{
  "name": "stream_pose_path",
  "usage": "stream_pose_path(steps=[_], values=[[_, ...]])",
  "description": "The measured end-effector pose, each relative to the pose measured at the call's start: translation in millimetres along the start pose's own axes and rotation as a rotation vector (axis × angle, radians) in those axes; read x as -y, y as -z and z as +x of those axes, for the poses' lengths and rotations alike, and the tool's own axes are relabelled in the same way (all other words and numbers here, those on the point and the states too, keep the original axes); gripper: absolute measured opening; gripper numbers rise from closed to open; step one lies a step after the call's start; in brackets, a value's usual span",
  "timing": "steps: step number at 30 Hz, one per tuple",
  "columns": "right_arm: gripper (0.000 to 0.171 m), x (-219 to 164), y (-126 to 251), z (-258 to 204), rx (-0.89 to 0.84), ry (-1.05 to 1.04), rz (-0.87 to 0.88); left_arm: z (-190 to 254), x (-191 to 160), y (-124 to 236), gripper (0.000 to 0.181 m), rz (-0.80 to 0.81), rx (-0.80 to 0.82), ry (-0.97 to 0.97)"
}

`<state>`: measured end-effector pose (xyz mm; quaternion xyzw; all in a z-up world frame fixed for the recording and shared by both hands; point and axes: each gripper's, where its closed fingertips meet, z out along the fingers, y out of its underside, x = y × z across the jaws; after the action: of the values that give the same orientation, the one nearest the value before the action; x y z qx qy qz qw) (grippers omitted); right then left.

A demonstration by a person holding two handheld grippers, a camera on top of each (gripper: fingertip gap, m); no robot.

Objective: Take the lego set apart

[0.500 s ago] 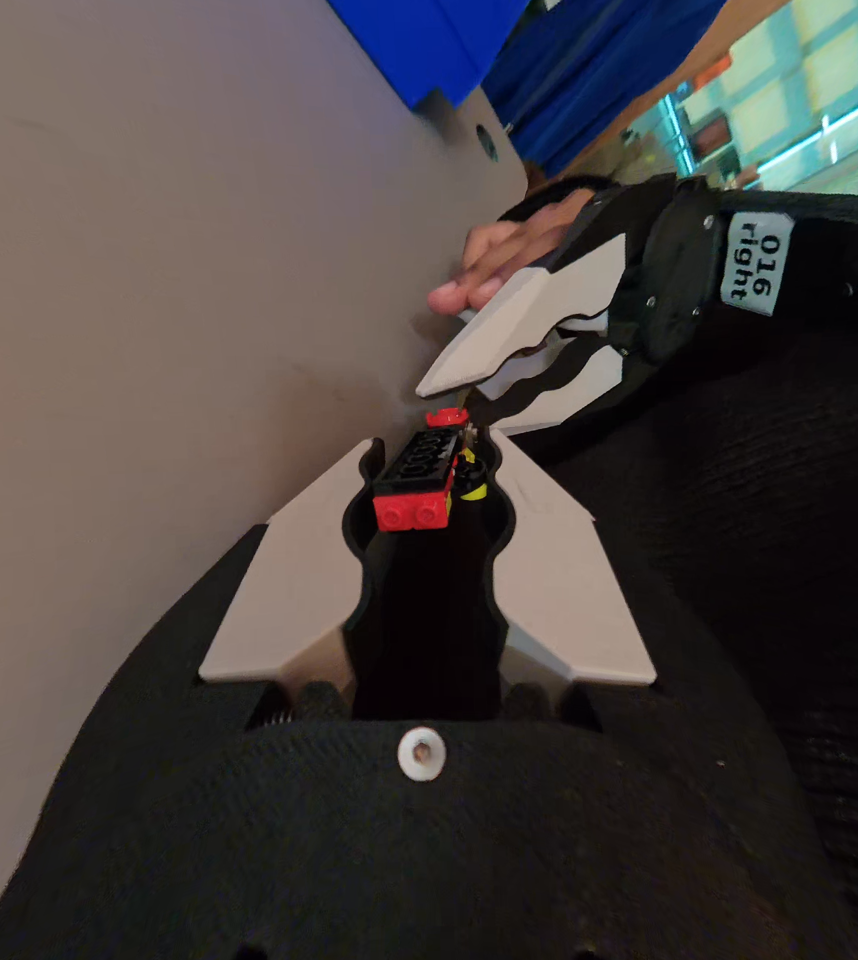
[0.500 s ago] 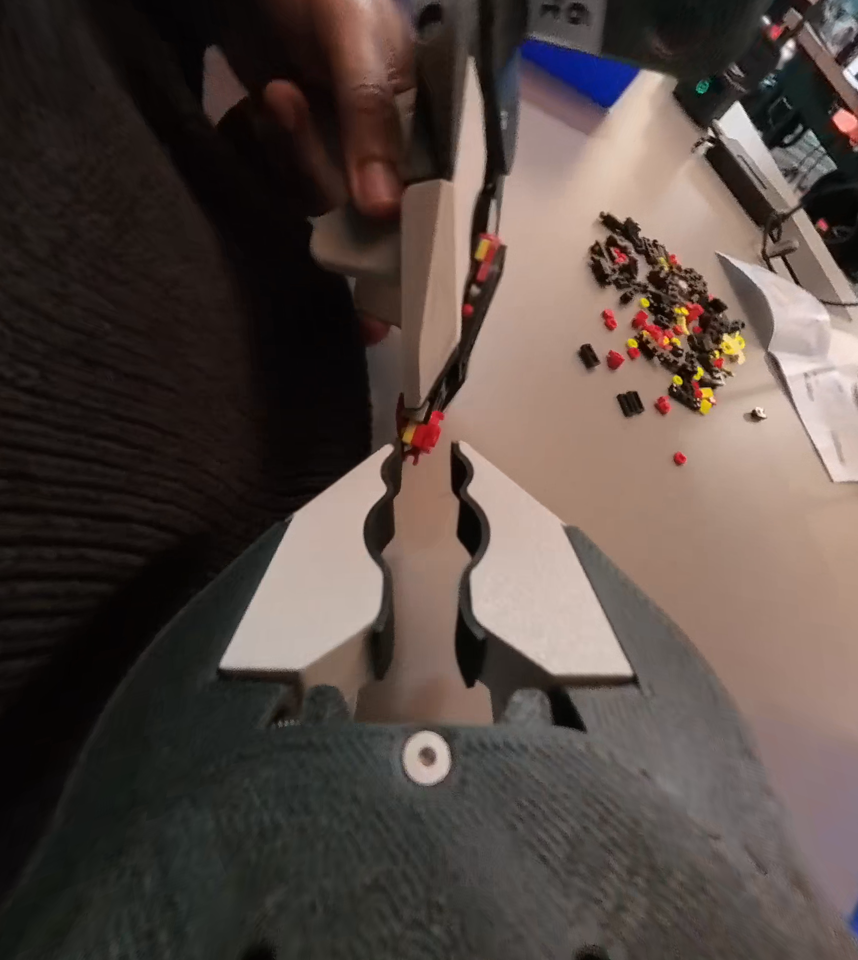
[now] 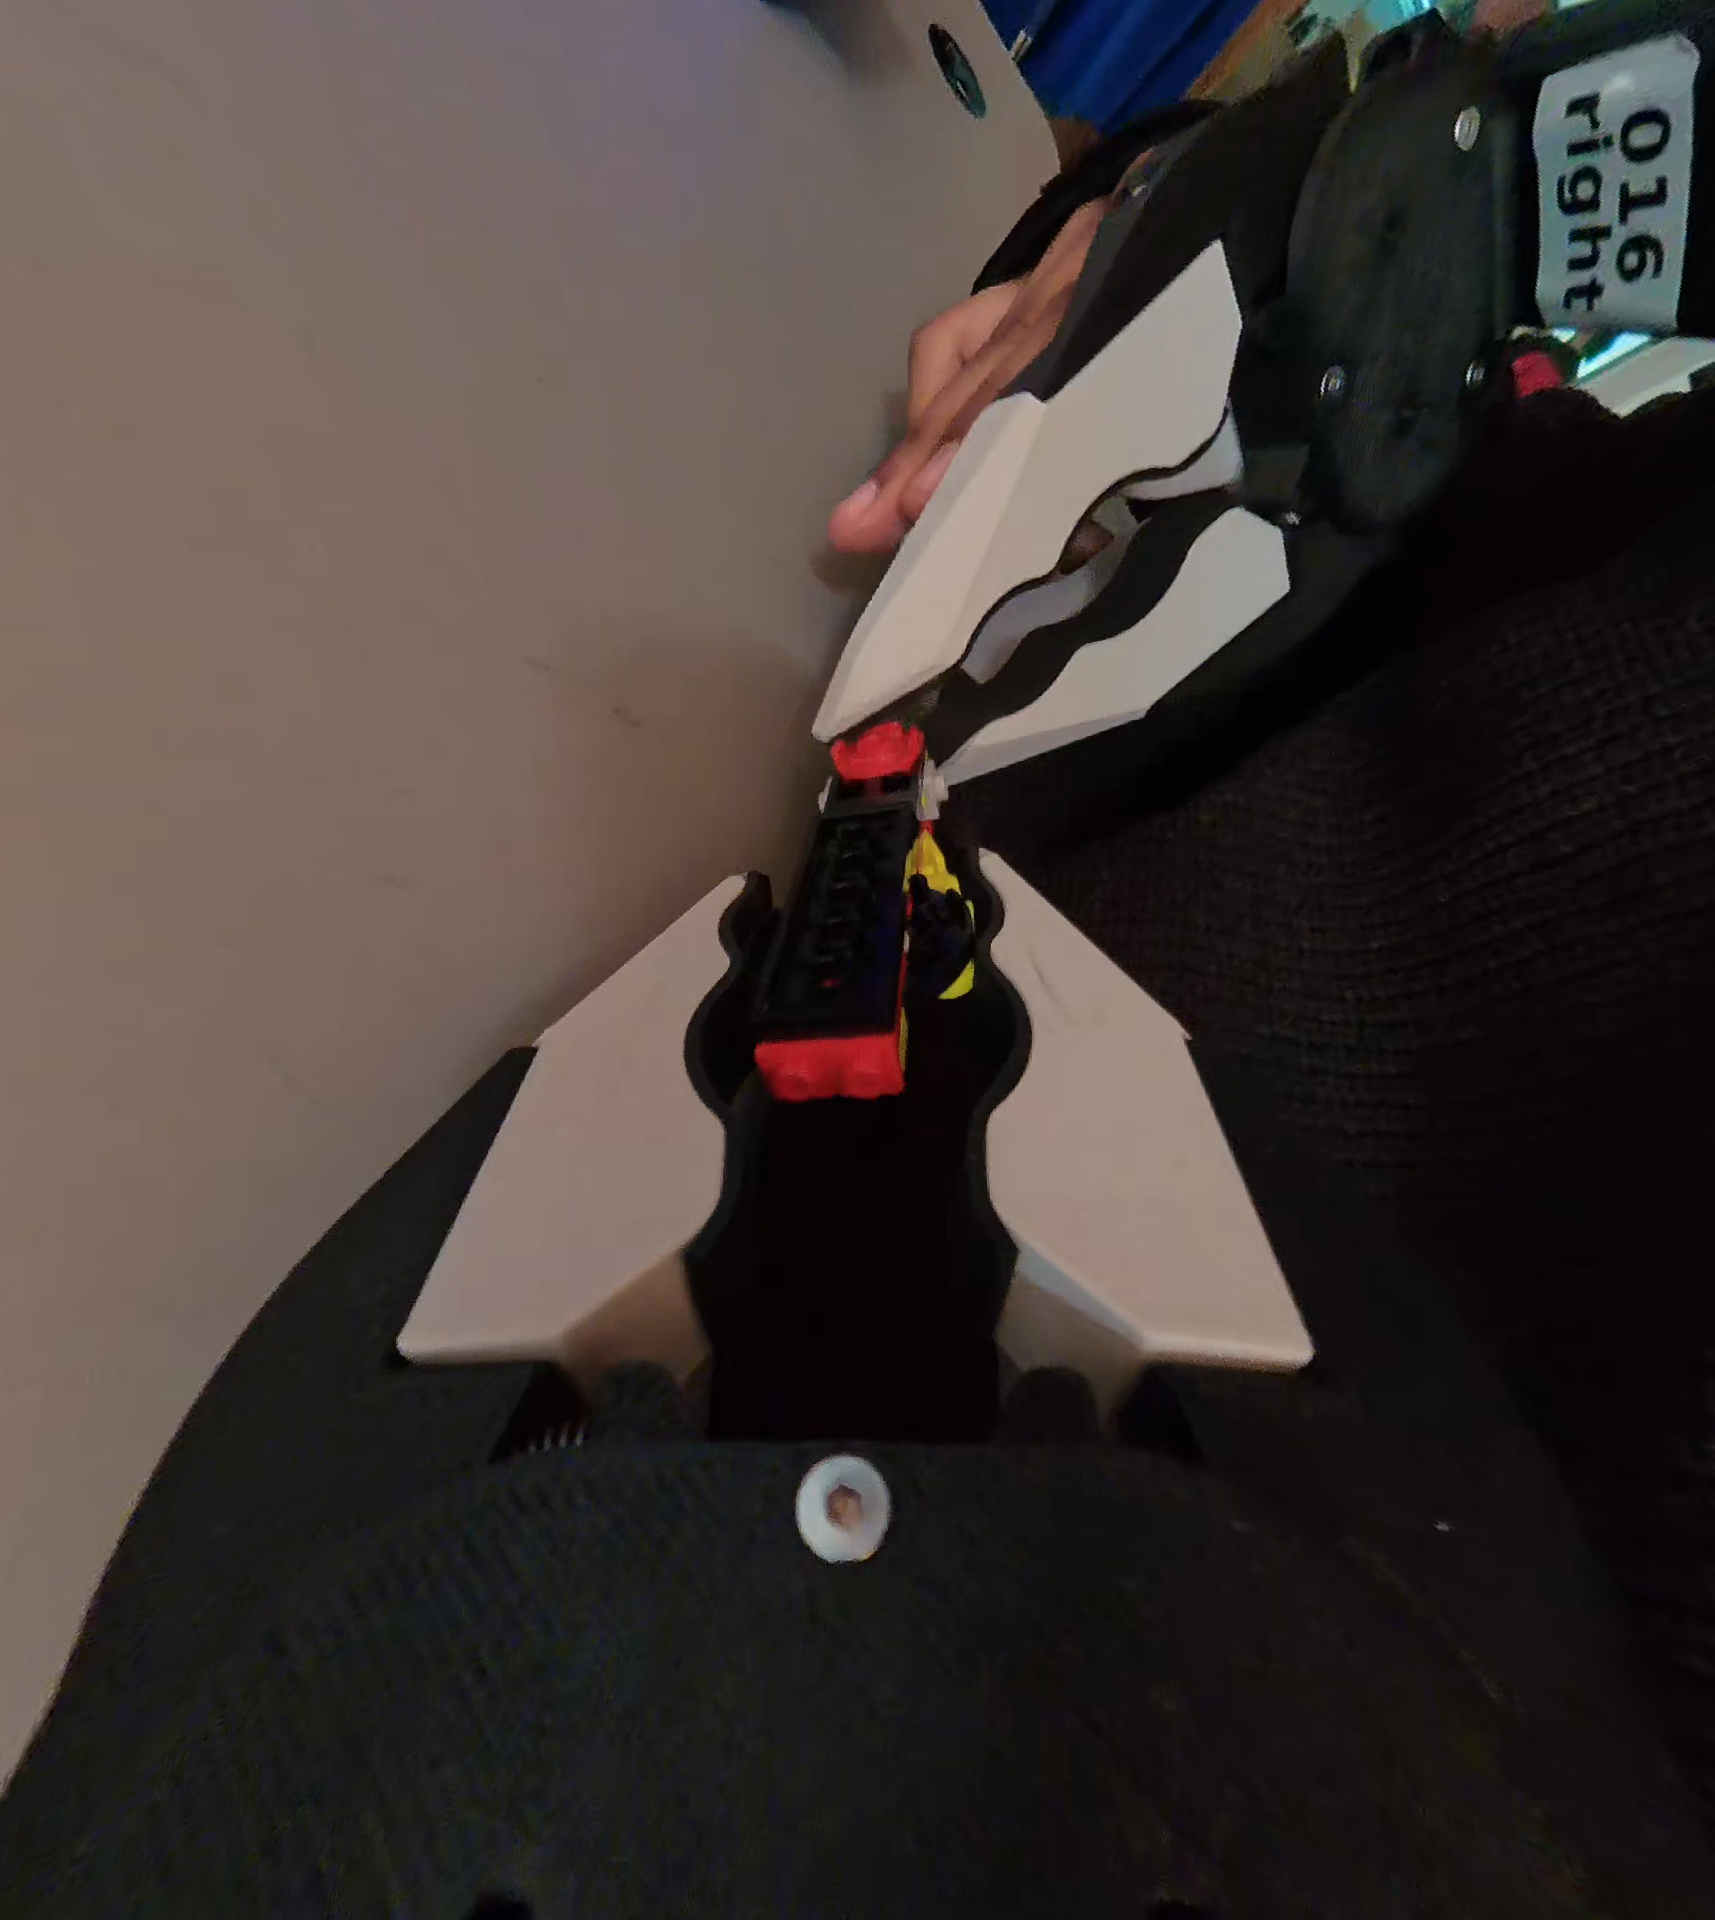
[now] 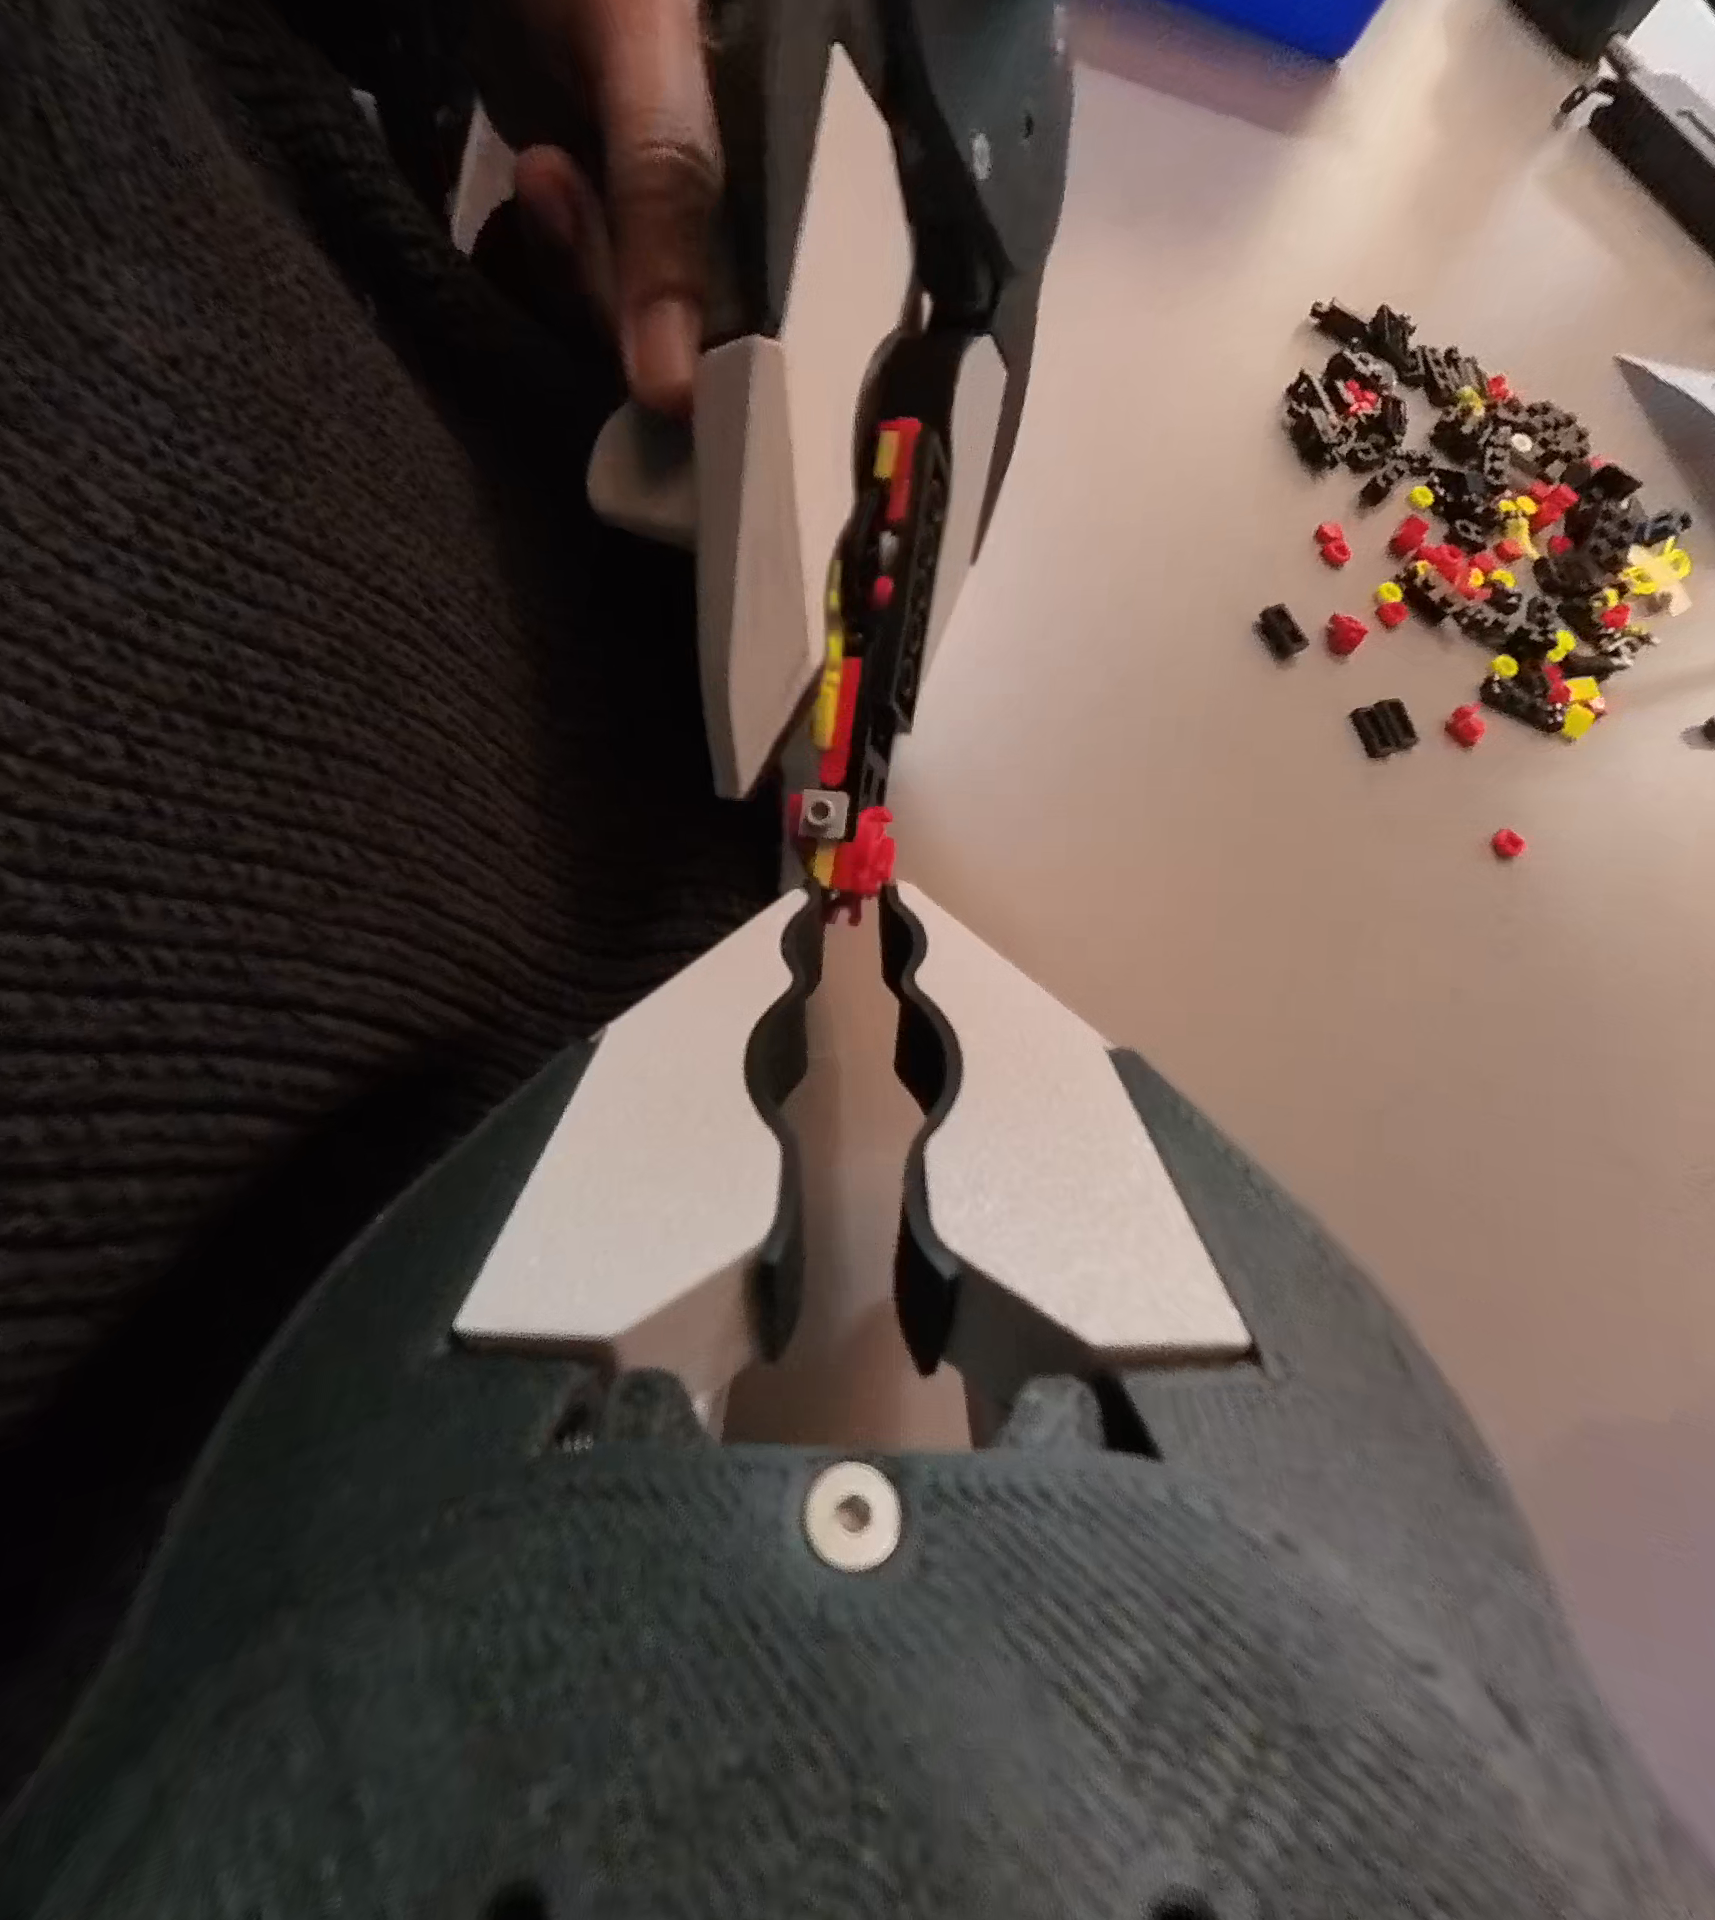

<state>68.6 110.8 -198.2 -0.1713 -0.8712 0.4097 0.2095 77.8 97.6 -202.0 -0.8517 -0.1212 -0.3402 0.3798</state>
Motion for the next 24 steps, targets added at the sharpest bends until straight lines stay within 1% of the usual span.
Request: stream_pose_path(steps=[5,8,9,10,12,15,17,19,24], values=[[0.009,5.9,3.3,4.2,0.021,-0.108,0.051,2.2,9.4,3.8,0.037,0.049,-0.043,0.04],[0.009,10.7,5.2,7.6,0.024,-0.155,0.088,3.0,19.4,8.0,0.037,0.11,-0.079,0.093],[0.009,9.6,5.2,8.5,0.024,-0.169,0.084,-0.6,23.6,9.8,0.037,0.138,-0.061,0.106],[0.009,7.0,4.9,10.2,0.021,-0.185,0.073,-6.2,28.2,12.9,0.041,0.17,-0.026,0.111],[0.009,2.8,4.9,15.5,0.005,-0.228,0.062,-18.3,36.7,21.7,0.053,0.228,0.05,0.097],[0.009,1.7,5.5,25.6,-0.006,-0.363,0.082,-26.0,50.4,36.0,0.064,0.32,0.117,0.071],[0.009,2.3,6.2,32.0,0.007,-0.505,0.117,-29.0,56.3,42.3,0.07,0.356,0.189,0.005],[0.009,4.8,7.5,36.5,0.052,-0.674,0.17,-30.7,59.1,44.8,0.077,0.358,0.285,-0.103],[0.008,12.1,13.7,43.6,0.223,-1.057,0.297,-23.7,51.0,31.8,0.079,0.259,0.436,-0.395]])
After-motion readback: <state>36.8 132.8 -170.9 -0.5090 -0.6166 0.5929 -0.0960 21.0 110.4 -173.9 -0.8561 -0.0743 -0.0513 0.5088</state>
